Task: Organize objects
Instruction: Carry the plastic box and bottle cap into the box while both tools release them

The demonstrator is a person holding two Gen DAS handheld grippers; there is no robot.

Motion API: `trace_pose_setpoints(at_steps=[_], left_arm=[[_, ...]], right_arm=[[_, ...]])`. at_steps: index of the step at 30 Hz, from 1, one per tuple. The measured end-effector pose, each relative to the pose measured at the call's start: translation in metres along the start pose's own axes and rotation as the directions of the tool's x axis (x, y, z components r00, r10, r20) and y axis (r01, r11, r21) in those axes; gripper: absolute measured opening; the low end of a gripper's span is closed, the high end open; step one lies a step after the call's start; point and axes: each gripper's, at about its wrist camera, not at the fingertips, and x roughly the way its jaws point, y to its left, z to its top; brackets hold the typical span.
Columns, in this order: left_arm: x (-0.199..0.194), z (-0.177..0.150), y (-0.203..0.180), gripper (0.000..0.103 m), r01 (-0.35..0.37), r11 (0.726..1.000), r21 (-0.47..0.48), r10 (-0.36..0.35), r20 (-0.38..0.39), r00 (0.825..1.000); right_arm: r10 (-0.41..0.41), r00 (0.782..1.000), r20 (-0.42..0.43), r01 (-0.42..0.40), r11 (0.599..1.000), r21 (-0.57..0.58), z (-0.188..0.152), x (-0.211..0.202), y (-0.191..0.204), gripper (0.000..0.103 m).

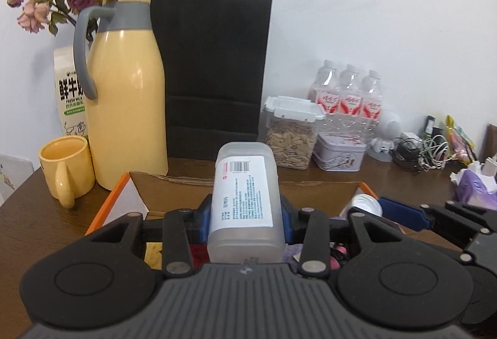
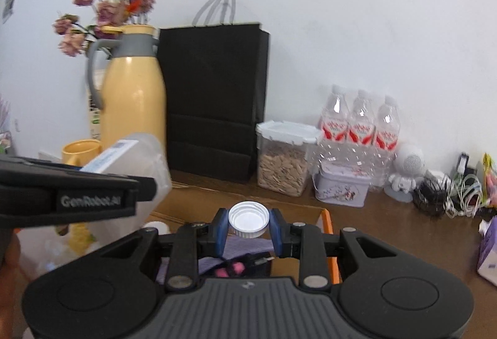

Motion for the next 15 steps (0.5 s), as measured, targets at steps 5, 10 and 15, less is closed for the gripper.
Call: trace_pose_setpoints(at_steps=[5, 10, 15], left_arm=[[0.011, -0.007, 0.001, 0.041, -0.006, 1.000, 0.015, 0.006, -0.036, 0.999], [0.007, -0.008, -0.001, 0.043, -0.023, 0.999, 0.030, 0.024, -0.030, 0.999], [-0.005, -0.006, -0.001, 0.103, -0.082, 0.995, 0.062, 0.080, 0.042, 0.996]], right_arm=[[-0.003, 0.999, -0.036, 0.005, 1.000, 0.031, -0.007, 0.013, -0.011, 0.027], [0.004, 0.999, -0.045, -0.003, 1.000, 0.017, -0.009, 0.012, -0.009, 0.028], [0.012, 0.999, -0.045, -0.011, 1.000, 0.029, -0.009, 0.006, -0.011, 0.043]])
